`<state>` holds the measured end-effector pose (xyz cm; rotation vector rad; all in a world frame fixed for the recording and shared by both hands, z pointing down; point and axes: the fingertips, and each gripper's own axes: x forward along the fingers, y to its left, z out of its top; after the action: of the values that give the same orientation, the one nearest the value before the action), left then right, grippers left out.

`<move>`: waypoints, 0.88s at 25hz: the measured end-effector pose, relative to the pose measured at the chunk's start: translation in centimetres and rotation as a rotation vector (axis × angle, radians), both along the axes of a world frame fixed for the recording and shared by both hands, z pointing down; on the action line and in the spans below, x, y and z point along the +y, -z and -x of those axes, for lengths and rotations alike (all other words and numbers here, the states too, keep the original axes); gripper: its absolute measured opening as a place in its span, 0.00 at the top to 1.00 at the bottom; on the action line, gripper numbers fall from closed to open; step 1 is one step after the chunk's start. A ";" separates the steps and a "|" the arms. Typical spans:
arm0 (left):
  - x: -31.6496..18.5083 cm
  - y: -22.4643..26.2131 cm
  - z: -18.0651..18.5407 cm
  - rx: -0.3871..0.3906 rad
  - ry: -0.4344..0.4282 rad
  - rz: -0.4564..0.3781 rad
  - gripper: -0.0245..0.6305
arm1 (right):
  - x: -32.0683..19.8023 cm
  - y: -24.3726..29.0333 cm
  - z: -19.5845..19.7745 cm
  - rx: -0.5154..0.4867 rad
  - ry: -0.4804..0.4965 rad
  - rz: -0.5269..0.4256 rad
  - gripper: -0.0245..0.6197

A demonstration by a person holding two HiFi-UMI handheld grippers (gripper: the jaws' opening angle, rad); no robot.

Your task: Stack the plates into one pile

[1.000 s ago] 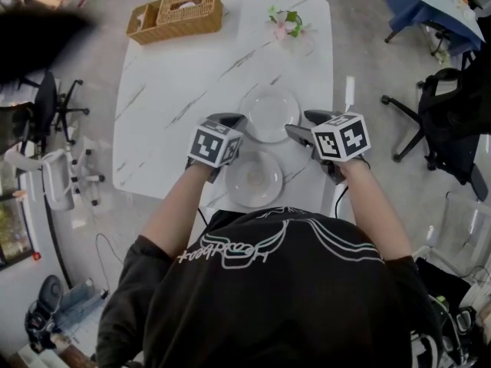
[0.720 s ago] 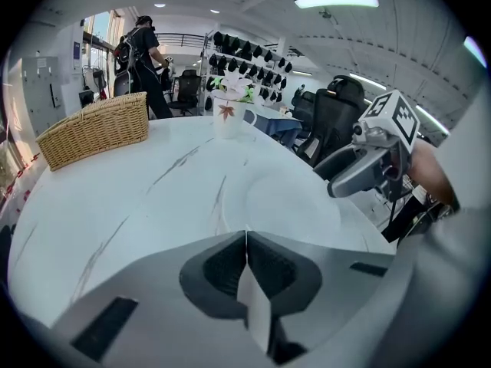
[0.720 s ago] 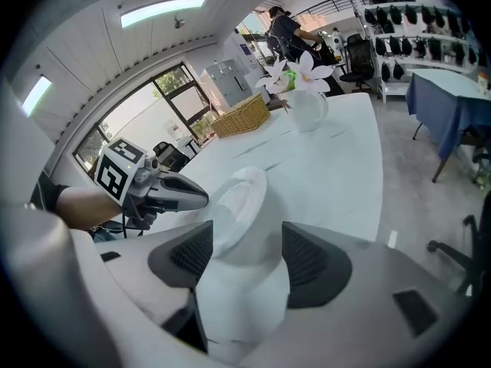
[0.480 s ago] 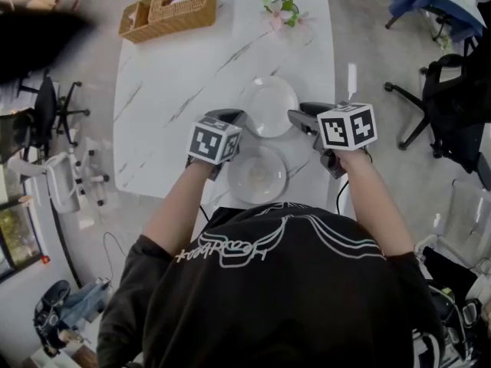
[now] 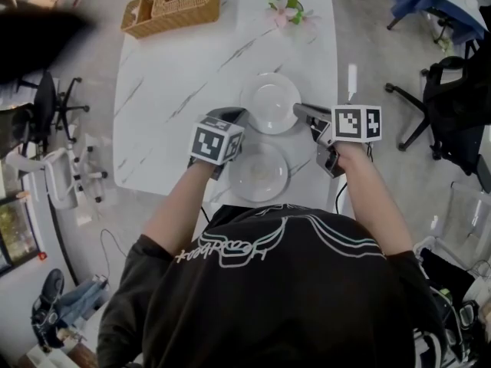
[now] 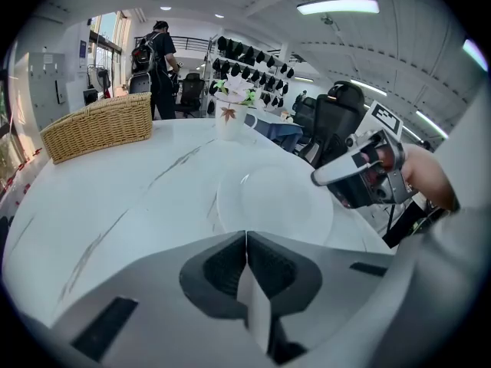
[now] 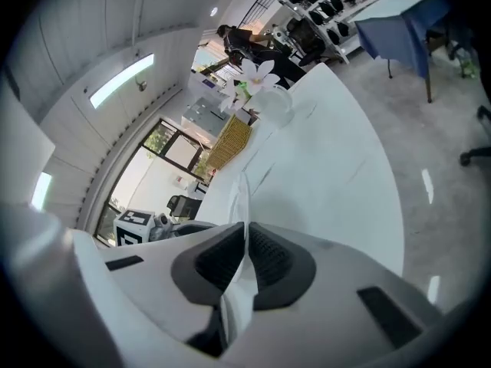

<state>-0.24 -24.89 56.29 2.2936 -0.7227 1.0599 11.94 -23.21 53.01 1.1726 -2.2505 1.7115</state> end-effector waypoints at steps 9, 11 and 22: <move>1.4 1.4 3.1 0.023 0.128 -0.028 0.92 | 0.4 1.2 -0.5 -0.119 -0.083 -0.001 0.91; 2.2 1.8 4.2 0.033 0.172 -0.032 0.92 | 0.6 1.6 -0.7 -0.131 -0.087 -0.008 0.91; 7.5 4.9 6.7 0.088 0.340 -0.094 0.92 | 3.4 5.5 -0.7 -0.178 -0.002 -0.069 0.91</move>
<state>-6.93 -17.44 51.40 2.1749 -1.0986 0.7782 12.67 -19.80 47.53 1.0746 -2.4282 1.8199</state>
